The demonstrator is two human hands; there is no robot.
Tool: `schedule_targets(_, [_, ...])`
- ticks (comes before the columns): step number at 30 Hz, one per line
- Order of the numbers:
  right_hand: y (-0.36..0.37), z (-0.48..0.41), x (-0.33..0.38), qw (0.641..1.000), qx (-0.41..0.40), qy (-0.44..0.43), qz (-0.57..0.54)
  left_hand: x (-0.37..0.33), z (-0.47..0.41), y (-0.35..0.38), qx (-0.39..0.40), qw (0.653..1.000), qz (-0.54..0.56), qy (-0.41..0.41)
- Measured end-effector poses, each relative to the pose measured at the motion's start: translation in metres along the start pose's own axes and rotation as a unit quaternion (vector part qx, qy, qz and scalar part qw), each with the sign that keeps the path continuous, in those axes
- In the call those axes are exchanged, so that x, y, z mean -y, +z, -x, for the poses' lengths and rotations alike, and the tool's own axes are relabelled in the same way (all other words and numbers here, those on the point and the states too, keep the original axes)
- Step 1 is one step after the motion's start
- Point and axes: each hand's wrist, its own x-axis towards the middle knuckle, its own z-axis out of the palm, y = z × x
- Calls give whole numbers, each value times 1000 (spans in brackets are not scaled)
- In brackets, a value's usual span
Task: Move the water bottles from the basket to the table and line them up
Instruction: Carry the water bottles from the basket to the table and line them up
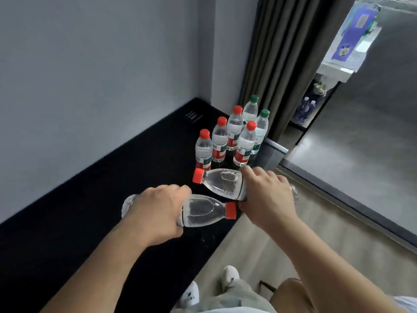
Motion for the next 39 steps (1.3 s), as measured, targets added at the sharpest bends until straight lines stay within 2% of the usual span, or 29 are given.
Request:
schedule_targets(4, [10,-38,-7,996,15,-85,-18,-9,-5,5,2,996,-17,-82])
schedule_targets(10, [31,-77,-20,976,29,-217,-15,-35,1,25,-9,974,60,-218])
schedule_targets(15, [49,-85,-18,955,52,-291,-26,-54,14,44,-9,958,91,-271])
schedule_targets(22, [124,-90,-11,931,44,-360,-38,-50,16,116,-20,944,91,-317])
schedule_targets(32, [236,-107,-27,910,-87,-400,-70,-51,-15,220,-91,937,29,-335])
schedule_targets(36, [247,-106,-41,906,-102,-398,-102,-69,-18,234,-134,932,61,-330])
schedule_targets(39, [240,-105,-49,906,-81,-385,-157,-80,-21,226,-166,924,121,-323])
